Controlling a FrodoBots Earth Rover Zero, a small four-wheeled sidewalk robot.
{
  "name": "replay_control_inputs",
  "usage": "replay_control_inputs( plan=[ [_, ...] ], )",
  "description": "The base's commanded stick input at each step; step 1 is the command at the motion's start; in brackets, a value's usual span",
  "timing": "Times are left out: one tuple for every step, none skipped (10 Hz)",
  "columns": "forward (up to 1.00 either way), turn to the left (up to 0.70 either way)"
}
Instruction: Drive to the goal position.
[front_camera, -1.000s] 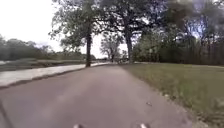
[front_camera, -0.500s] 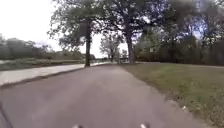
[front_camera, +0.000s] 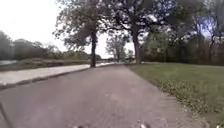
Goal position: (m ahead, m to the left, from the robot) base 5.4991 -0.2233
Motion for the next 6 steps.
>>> replay_control_inputs(
  plan=[
    [1.0,0.0],
    [1.0,0.0],
    [1.0,0.0],
    [1.0,0.0],
    [1.0,0.0],
    [1.0,0.0]
  ],
)
